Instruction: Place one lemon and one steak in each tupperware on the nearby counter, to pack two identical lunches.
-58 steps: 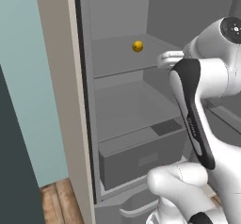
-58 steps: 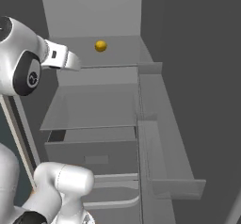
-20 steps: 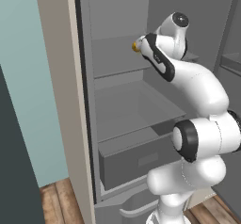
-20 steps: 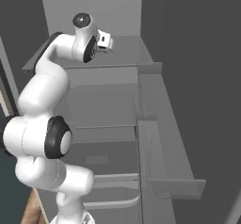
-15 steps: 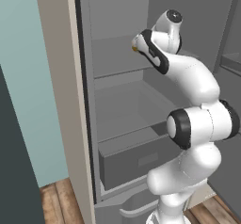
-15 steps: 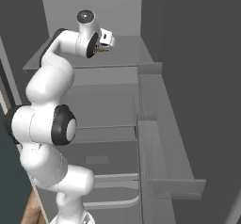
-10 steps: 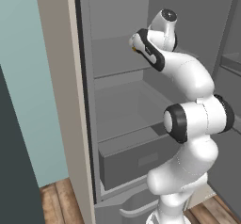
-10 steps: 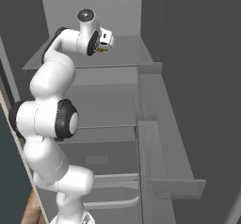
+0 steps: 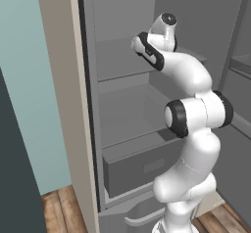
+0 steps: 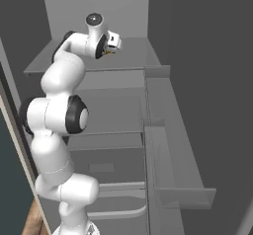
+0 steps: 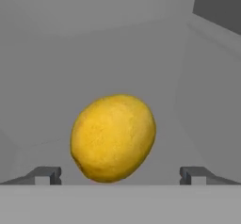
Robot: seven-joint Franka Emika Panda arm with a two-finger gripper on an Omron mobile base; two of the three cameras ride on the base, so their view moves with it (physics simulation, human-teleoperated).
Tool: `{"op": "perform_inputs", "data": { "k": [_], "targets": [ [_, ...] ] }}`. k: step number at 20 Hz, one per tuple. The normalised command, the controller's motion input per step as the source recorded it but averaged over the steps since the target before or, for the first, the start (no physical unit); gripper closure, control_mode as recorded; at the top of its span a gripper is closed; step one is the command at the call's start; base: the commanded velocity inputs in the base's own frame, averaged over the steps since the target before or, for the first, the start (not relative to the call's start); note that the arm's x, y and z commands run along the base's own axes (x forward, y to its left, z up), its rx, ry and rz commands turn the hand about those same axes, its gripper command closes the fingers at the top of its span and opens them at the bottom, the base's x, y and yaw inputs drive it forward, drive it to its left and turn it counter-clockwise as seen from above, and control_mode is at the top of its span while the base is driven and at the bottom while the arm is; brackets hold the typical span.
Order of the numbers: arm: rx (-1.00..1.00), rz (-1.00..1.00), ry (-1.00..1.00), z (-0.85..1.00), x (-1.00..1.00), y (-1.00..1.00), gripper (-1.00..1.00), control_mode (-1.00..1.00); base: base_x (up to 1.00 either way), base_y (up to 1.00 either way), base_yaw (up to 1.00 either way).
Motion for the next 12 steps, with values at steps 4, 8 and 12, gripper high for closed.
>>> {"op": "perform_inputs", "data": {
  "k": [4,8,12],
  "targets": [
    [0.00,0.00,-0.12,-0.24,0.31,0.01,-1.00,-1.00,0.00,0.00,0.00],
    [0.00,0.00,-0.16,-0.18,0.23,0.02,-1.00,-1.00,0.00,0.00,0.00],
    [0.00,0.00,-0.12,-0.21,0.19,0.01,-1.00,-1.00,0.00,0.00,0.00]
  ]
}}
